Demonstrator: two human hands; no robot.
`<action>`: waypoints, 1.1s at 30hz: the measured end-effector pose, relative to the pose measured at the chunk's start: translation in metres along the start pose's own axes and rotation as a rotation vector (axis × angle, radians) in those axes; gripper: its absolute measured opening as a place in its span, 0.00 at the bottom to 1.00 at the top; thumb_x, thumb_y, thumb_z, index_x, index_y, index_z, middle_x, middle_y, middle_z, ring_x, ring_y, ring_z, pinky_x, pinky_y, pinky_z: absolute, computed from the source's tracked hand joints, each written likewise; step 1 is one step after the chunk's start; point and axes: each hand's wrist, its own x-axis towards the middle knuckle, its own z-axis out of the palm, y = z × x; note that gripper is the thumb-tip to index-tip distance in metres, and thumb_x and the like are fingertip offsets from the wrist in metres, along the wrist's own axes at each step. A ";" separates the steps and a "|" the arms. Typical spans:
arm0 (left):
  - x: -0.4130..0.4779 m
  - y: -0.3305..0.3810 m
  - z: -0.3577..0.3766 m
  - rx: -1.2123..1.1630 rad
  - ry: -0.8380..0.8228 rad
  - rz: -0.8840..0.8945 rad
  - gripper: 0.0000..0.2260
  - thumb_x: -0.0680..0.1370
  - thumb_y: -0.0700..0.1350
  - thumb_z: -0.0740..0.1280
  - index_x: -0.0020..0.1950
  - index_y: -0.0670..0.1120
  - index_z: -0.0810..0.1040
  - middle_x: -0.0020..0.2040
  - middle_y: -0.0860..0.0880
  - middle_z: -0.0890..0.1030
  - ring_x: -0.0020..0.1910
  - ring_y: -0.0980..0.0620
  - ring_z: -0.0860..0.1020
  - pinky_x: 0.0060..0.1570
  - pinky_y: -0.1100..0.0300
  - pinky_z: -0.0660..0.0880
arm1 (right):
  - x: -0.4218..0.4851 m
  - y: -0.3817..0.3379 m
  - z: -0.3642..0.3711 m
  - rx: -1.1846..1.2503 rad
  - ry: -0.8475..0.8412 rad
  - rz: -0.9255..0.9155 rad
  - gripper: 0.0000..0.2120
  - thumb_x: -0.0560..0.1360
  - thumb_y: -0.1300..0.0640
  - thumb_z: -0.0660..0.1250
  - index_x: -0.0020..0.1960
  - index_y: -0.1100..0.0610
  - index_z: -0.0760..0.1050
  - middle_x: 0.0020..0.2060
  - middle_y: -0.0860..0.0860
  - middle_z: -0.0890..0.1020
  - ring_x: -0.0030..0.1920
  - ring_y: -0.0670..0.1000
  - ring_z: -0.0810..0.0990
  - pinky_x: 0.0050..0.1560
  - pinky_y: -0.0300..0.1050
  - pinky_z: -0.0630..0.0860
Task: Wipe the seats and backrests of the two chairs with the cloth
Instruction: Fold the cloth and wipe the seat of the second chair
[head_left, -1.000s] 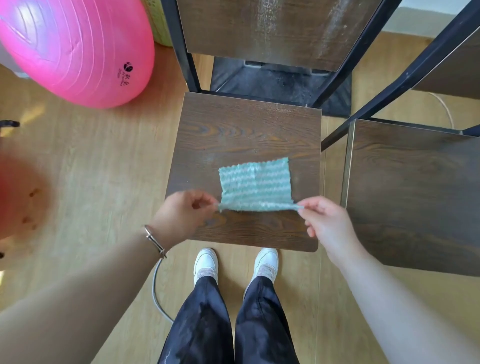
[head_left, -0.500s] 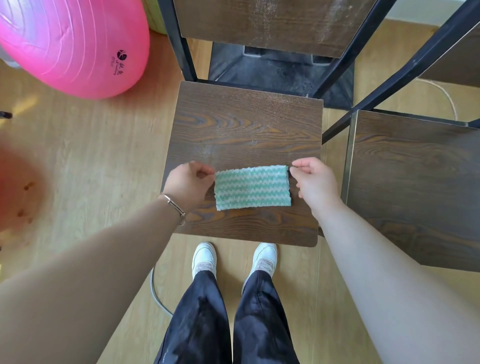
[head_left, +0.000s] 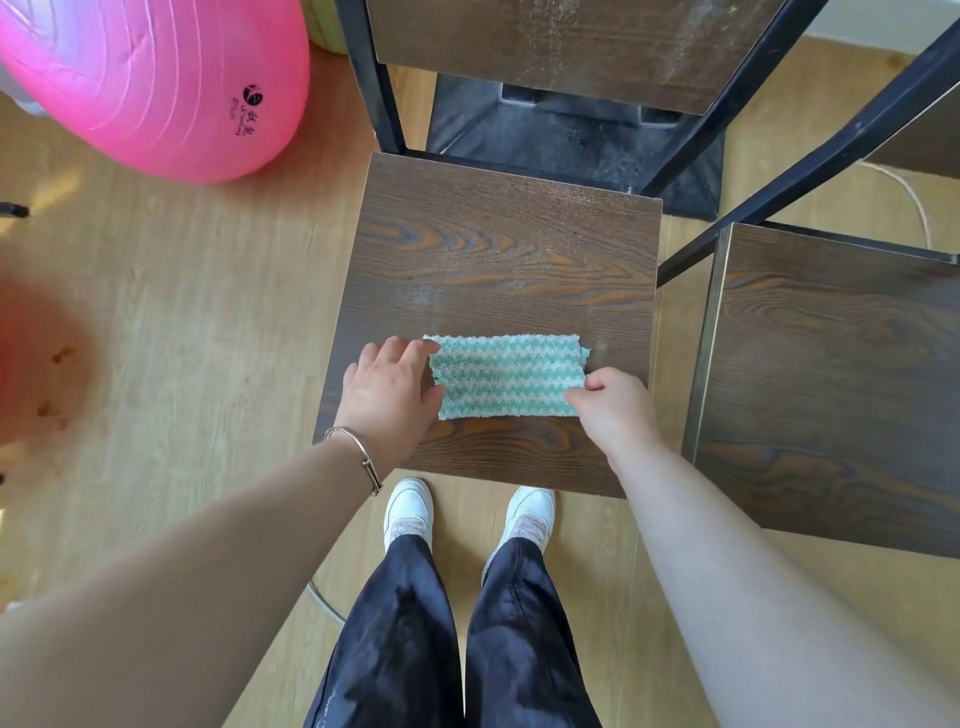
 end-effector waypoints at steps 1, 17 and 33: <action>-0.002 -0.004 0.000 0.004 0.005 -0.006 0.21 0.77 0.52 0.64 0.70 0.53 0.69 0.63 0.48 0.74 0.62 0.44 0.68 0.60 0.49 0.68 | -0.001 -0.001 0.001 0.005 0.007 -0.007 0.10 0.74 0.57 0.68 0.48 0.65 0.78 0.41 0.60 0.82 0.38 0.55 0.77 0.43 0.52 0.76; -0.015 -0.041 -0.005 -0.092 0.098 -0.117 0.22 0.78 0.50 0.63 0.72 0.48 0.66 0.65 0.46 0.74 0.64 0.42 0.68 0.60 0.47 0.67 | -0.022 -0.043 0.062 -0.053 -0.068 -0.538 0.12 0.79 0.54 0.66 0.62 0.51 0.77 0.53 0.47 0.76 0.45 0.49 0.78 0.53 0.48 0.77; 0.009 -0.074 -0.029 -0.153 0.143 -0.152 0.22 0.79 0.51 0.62 0.72 0.49 0.66 0.62 0.46 0.74 0.62 0.42 0.69 0.58 0.48 0.68 | 0.027 -0.102 0.095 -0.188 0.091 -0.793 0.14 0.79 0.59 0.65 0.64 0.54 0.79 0.47 0.47 0.71 0.45 0.46 0.72 0.49 0.43 0.73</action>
